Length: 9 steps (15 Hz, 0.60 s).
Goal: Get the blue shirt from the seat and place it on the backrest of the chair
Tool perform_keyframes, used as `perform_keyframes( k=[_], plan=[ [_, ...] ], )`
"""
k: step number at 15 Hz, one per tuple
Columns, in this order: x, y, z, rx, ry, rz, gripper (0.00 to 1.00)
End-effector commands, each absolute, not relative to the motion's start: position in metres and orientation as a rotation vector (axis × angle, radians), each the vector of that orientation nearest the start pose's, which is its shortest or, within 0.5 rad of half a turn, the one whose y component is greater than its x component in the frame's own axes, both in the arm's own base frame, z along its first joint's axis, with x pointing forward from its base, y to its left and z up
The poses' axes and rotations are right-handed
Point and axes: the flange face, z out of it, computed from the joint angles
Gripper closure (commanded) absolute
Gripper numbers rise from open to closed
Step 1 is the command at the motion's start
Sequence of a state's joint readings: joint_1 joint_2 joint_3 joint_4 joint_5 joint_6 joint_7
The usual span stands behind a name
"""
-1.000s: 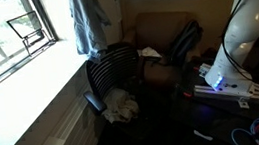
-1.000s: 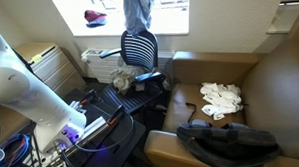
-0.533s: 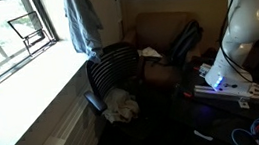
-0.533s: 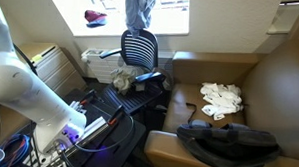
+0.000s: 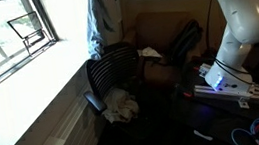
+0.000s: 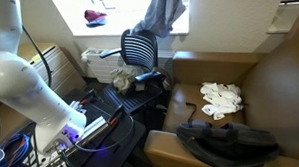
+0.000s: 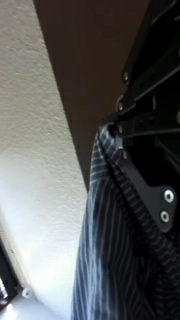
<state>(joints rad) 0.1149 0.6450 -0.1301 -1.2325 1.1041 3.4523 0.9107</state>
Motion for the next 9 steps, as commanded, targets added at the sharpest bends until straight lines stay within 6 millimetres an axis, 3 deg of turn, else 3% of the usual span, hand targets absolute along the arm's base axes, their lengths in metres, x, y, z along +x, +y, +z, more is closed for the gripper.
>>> perform_keyframes(
  k=[1,4,5,7,9],
  plan=[
    [0.717,-0.092,0.497,-0.903,1.727,-1.229,0.99],
    [0.702,-0.076,0.463,-1.063,1.788,-1.18,0.99],
    [0.72,-0.087,0.468,-0.994,1.755,-1.22,0.96],
    [0.716,-0.072,0.451,-1.041,1.776,-1.211,0.99],
    [0.71,-0.073,0.46,-1.04,1.774,-1.211,0.99]
  ],
)
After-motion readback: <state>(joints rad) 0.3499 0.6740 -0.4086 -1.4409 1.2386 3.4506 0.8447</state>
